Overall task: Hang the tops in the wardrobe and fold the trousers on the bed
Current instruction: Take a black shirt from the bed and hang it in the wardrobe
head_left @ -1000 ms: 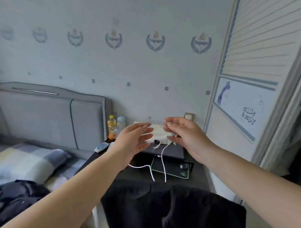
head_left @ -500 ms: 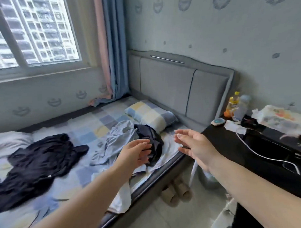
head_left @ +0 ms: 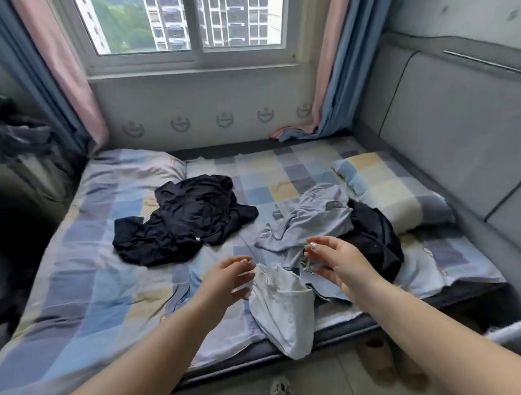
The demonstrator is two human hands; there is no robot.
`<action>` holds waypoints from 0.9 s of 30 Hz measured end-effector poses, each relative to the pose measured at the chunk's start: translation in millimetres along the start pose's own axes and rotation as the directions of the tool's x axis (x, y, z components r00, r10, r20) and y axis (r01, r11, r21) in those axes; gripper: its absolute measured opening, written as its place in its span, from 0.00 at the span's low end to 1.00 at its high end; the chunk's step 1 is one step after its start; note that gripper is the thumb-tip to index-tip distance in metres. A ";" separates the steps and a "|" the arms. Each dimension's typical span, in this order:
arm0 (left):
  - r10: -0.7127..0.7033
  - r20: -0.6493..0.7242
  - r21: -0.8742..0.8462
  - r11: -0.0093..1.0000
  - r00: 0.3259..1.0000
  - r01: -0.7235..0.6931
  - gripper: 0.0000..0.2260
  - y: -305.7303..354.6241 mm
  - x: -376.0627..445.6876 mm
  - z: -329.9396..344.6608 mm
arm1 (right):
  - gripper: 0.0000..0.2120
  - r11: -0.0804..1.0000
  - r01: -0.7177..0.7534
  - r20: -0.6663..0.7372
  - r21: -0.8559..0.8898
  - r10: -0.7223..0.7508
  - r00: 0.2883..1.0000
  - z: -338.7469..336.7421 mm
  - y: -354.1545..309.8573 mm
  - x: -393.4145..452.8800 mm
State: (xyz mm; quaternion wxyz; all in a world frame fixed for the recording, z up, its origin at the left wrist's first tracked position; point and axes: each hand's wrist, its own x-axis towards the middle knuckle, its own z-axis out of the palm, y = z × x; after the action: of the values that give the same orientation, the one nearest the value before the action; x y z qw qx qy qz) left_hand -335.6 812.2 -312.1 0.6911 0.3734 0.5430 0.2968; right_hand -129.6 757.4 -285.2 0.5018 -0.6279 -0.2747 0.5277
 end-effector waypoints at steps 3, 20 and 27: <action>-0.005 -0.074 -0.022 1.000 0.997 0.004 0.07 17.0 46.2 -11.6 | 0.04 1.000 -0.014 0.061 -0.019 0.015 0.998 16.5 -3.2 62.5; -0.157 -0.408 -0.172 0.981 0.899 0.093 0.07 40.4 264.5 -149.8 | 0.05 0.961 -0.231 0.227 -0.153 0.262 0.938 172.9 30.6 346.4; -0.192 -0.504 -0.157 0.979 0.842 0.130 0.07 -18.4 353.5 -257.0 | 0.05 0.927 -0.185 0.337 -0.326 0.297 0.893 271.7 131.5 431.5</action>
State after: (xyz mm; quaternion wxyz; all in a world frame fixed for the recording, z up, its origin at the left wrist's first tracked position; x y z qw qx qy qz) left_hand -502.6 1140.4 -548.3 0.5633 0.1921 0.7194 0.3582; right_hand -282.7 1181.8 -556.8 0.2728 -0.6087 -0.3592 0.6527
